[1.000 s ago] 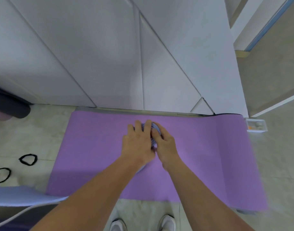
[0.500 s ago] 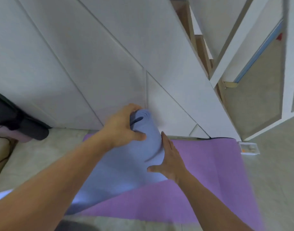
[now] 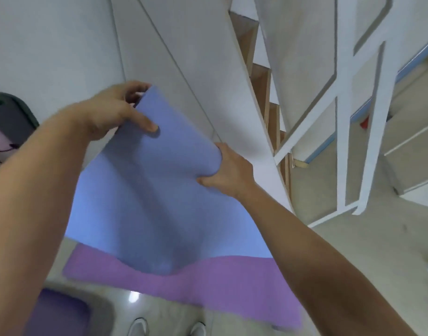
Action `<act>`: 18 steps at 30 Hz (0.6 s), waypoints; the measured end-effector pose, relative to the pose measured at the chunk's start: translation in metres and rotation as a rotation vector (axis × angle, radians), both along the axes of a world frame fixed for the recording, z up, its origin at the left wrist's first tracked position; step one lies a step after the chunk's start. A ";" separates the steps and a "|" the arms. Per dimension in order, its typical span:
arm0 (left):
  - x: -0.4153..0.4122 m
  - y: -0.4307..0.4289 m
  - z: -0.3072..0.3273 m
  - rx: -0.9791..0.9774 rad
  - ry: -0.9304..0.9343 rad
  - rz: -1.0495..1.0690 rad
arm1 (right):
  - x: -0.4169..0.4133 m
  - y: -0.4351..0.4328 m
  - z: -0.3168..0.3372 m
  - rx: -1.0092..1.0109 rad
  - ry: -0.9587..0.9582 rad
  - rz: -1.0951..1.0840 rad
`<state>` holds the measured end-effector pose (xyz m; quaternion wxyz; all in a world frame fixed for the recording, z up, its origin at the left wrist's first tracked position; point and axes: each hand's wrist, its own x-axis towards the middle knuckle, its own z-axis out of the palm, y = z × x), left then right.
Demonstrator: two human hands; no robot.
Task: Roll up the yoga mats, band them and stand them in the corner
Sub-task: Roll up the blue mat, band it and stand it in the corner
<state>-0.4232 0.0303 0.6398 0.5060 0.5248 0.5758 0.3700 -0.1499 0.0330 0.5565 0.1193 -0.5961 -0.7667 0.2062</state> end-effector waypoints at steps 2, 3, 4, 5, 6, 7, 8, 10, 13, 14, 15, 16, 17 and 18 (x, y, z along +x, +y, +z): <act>-0.008 -0.017 0.015 0.003 0.027 0.012 | -0.003 -0.004 0.020 0.043 -0.043 0.035; -0.014 -0.026 0.024 0.003 0.057 0.009 | -0.005 -0.007 0.029 0.062 -0.059 0.050; -0.018 -0.033 0.033 0.001 0.086 0.007 | -0.007 -0.008 0.038 0.076 -0.075 0.068; -0.022 -0.040 0.042 -0.001 0.115 0.002 | -0.008 -0.009 0.046 0.083 -0.092 0.088; -0.024 -0.047 0.052 0.001 0.137 -0.005 | -0.009 -0.010 0.054 0.093 -0.106 0.108; -0.025 -0.053 0.062 0.003 0.153 -0.009 | -0.010 -0.012 0.063 0.108 -0.116 0.127; -0.026 -0.058 0.070 0.005 0.166 -0.010 | -0.011 -0.013 0.072 0.129 -0.119 0.144; -0.030 -0.065 0.088 -0.018 0.220 -0.027 | -0.014 -0.016 0.087 0.168 -0.119 0.164; -0.034 -0.066 0.120 -0.093 0.446 -0.050 | -0.023 -0.024 0.107 0.201 -0.118 0.192; -0.032 -0.063 0.133 -0.121 0.580 -0.050 | -0.027 -0.026 0.113 0.214 -0.122 0.198; -0.027 -0.061 0.145 -0.144 0.722 -0.048 | -0.031 -0.026 0.118 0.229 -0.132 0.201; -0.020 -0.057 0.154 -0.151 0.857 -0.043 | -0.035 -0.027 0.124 0.247 -0.147 0.204; -0.010 -0.055 0.161 -0.134 0.998 -0.054 | -0.039 -0.028 0.131 0.265 -0.166 0.210; 0.003 -0.054 0.166 -0.089 1.168 -0.087 | -0.045 -0.028 0.138 0.283 -0.183 0.221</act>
